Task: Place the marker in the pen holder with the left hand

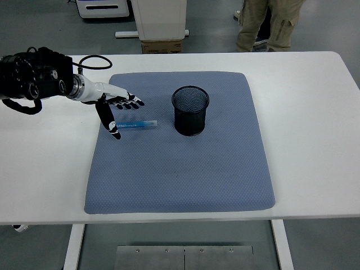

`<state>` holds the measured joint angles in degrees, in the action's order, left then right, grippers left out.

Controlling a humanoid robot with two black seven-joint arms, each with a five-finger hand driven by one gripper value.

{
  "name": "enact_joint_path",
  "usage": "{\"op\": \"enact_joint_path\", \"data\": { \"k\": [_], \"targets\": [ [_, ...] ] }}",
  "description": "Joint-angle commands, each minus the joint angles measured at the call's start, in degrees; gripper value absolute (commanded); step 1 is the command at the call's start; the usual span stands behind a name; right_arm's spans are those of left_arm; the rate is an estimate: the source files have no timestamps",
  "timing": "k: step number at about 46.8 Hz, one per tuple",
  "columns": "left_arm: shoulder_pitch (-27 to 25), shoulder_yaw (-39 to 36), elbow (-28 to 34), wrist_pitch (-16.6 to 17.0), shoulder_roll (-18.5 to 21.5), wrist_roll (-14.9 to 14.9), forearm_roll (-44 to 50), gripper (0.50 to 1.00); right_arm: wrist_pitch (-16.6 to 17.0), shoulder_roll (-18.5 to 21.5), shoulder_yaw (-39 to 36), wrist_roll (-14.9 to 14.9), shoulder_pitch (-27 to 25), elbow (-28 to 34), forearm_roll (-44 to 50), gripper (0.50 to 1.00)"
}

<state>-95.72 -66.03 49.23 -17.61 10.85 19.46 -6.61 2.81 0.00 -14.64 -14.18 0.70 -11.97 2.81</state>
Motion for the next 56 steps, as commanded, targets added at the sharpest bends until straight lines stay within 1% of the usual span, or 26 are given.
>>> {"op": "enact_joint_path", "data": {
  "k": [1, 5, 8, 14, 23, 28, 35, 43, 56],
  "targets": [
    [-0.17, 0.2, -0.01, 0.04, -0.13, -2.75, -0.07, 1.0, 0.0, 0.0, -0.04, -0.06, 0.0, -0.07, 0.0, 1.0],
    [-0.96, 0.37, -0.01, 0.21, -0.13, -4.42, -0.07, 1.0, 0.0, 0.0, -0.04, 0.03, 0.0, 0.01, 0.0, 1.0],
    [-1.4, 0.37, -0.01, 0.21, -0.31, -4.78, -0.15, 1.0, 0.0, 0.0, -0.04, 0.03, 0.0, 0.01, 0.0, 1.0],
    [-2.1, 0.46, -0.01, 0.12, -2.06, -4.6, -2.43, 1.0, 0.0, 0.0, -0.04, -0.06, 0.0, 0.01, 0.0, 1.0],
    [-3.51, 2.04, 0.08, -0.58, -2.24, -3.81, -9.11, 1.0, 0.0, 0.0, -0.04, 0.03, 0.0, 0.01, 0.0, 1.0],
    [-4.03, 2.39, 0.08, -0.84, -2.5, -3.81, -11.14, 1.0, 0.0, 0.0, -0.04, 0.03, 0.0, 0.01, 0.0, 1.0],
    [-3.95, 2.39, 0.08, -1.98, -3.38, -3.81, -11.32, 1.0, 0.0, 0.0, -0.04, 0.03, 0.0, 0.01, 0.0, 1.0],
    [-2.72, 2.48, 0.08, -1.72, -4.52, -3.99, -12.37, 1.0, 0.0, 0.0, -0.04, 0.03, 0.0, 0.01, 0.0, 1.0],
    [-2.54, 2.57, -0.1, -1.81, -4.7, -4.34, -12.72, 1.0, 0.0, 0.0, 0.05, 0.02, 0.0, -0.07, 0.0, 1.0]
  ]
}}
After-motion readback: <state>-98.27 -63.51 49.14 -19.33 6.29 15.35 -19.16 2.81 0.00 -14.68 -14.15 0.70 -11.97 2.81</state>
